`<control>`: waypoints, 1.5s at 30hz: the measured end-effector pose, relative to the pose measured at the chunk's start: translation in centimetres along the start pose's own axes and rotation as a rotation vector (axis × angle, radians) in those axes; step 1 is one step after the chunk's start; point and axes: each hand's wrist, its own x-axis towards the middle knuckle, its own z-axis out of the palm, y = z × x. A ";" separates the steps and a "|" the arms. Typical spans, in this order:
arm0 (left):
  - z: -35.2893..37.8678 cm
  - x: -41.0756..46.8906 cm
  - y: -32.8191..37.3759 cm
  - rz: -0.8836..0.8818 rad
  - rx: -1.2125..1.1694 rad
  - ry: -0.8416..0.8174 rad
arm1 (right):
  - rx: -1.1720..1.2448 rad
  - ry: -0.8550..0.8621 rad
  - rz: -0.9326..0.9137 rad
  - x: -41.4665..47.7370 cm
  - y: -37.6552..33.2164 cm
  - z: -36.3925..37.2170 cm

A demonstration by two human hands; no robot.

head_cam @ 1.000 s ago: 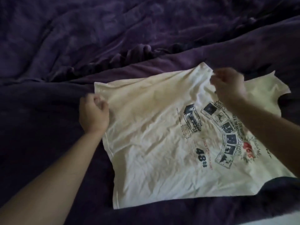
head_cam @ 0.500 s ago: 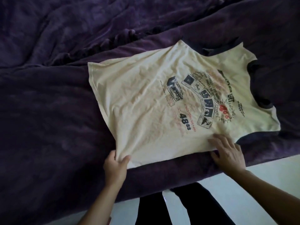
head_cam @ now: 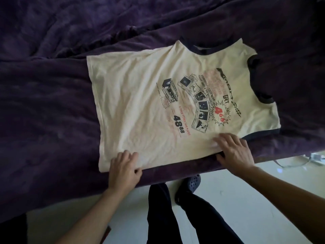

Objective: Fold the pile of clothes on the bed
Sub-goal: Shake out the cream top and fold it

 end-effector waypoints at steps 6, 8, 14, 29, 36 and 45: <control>3.0 1.4 -0.2 -0.187 0.066 -0.130 | 0.048 0.108 -0.115 1.0 1.5 0.6; 2.5 0.9 -0.9 -0.180 0.018 -0.118 | 0.088 0.080 -0.149 0.4 2.0 -0.1; -3.0 2.7 -3.7 -0.288 -0.223 0.053 | 0.286 -0.002 0.027 6.0 1.9 -7.2; -12.9 32.4 -11.7 -0.258 -0.086 0.357 | 0.288 0.137 0.274 38.2 -1.1 -15.1; -8.3 30.6 -1.3 0.187 -0.147 0.313 | 0.120 0.166 -0.308 26.3 -2.4 -9.2; -4.5 30.5 2.8 0.181 0.013 0.028 | -0.041 0.091 0.268 28.9 16.0 -14.2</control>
